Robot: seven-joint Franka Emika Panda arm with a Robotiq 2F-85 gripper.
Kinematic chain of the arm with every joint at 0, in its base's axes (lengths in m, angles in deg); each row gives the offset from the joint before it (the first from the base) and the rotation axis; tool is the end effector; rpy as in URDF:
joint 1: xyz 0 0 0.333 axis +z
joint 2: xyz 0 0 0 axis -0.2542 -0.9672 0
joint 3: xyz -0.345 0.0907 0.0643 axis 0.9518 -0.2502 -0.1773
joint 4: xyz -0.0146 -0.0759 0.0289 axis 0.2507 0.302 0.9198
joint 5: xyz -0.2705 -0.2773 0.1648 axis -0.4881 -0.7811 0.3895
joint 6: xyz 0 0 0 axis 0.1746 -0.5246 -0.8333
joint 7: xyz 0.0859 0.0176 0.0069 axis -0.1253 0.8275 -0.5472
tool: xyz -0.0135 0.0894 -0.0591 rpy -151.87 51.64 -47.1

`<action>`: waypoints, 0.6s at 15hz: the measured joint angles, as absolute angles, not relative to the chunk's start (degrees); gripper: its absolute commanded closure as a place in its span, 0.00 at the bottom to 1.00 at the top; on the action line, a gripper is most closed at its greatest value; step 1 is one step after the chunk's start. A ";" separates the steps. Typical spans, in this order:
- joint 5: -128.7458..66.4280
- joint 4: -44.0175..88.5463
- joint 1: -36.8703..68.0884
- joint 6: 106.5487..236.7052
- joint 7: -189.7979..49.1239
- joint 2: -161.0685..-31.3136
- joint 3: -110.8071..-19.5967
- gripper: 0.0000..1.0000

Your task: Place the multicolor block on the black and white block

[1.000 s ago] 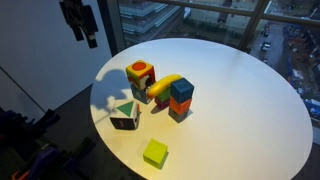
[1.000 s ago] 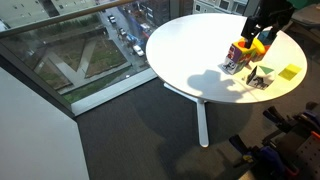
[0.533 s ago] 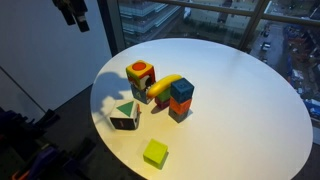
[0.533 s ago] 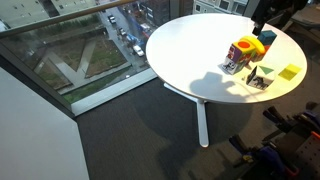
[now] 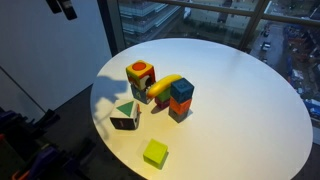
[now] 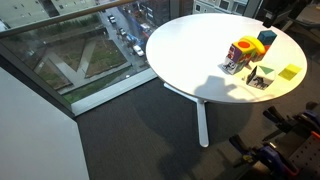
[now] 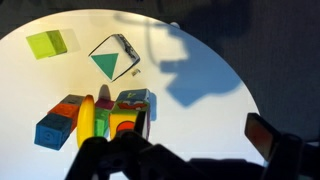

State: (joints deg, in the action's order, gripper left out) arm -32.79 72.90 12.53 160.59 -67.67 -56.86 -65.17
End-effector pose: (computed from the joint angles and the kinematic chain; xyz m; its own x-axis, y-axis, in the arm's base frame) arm 0.4245 -0.0503 0.4596 0.9807 -0.1854 0.0622 -0.1878 -0.9816 0.0341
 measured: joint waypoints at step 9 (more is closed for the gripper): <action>-31.69 73.48 12.48 151.04 -71.65 -52.16 -65.11 0.00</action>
